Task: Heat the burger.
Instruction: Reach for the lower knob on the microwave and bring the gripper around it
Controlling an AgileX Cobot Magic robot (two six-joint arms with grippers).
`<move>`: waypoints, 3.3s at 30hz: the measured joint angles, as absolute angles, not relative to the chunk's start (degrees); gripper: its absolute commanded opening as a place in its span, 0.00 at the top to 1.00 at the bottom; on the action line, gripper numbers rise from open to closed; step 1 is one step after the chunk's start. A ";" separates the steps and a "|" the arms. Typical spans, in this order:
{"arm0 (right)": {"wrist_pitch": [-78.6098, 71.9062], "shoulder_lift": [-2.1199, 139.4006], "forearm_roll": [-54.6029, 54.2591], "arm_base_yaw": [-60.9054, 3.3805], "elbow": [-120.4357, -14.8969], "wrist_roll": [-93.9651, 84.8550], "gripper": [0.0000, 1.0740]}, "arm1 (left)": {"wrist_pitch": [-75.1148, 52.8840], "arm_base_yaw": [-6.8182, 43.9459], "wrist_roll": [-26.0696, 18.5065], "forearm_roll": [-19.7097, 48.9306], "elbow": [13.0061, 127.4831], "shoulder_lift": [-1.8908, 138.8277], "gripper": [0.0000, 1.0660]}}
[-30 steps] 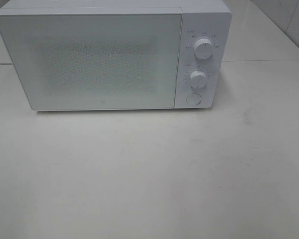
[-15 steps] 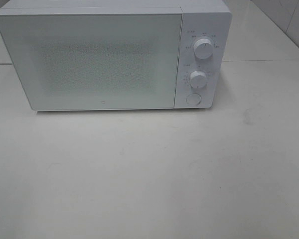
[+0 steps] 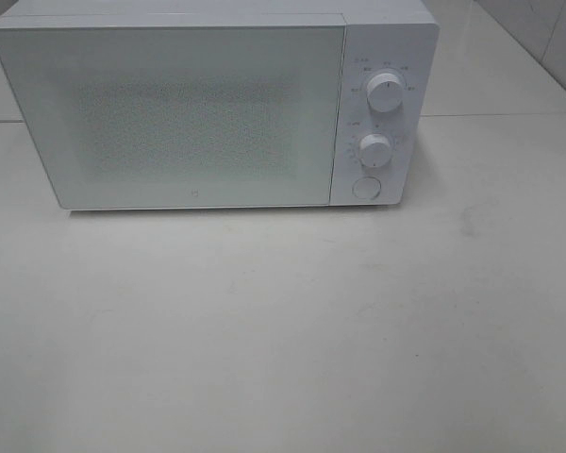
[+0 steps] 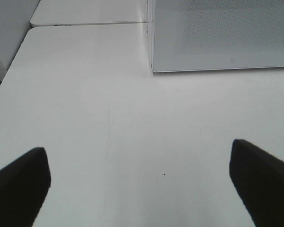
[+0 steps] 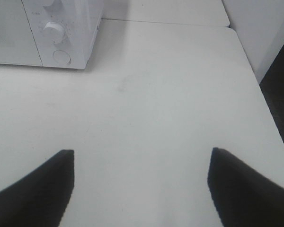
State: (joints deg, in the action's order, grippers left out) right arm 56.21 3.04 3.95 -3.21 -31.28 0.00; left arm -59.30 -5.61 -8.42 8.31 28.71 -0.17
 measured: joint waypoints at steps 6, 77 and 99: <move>51.51 9.34 3.55 -3.21 -31.28 2.29 0.30 | -59.30 -5.61 -8.42 8.31 28.71 -0.17 0.08; -56.21 76.55 -29.05 -27.04 -19.08 -17.76 0.30 | -59.30 -5.61 -8.42 8.37 28.71 -0.23 0.08; -69.21 95.97 -52.08 -48.99 -20.28 -19.82 0.30 | -59.30 -5.61 -8.42 8.37 28.71 -0.23 0.08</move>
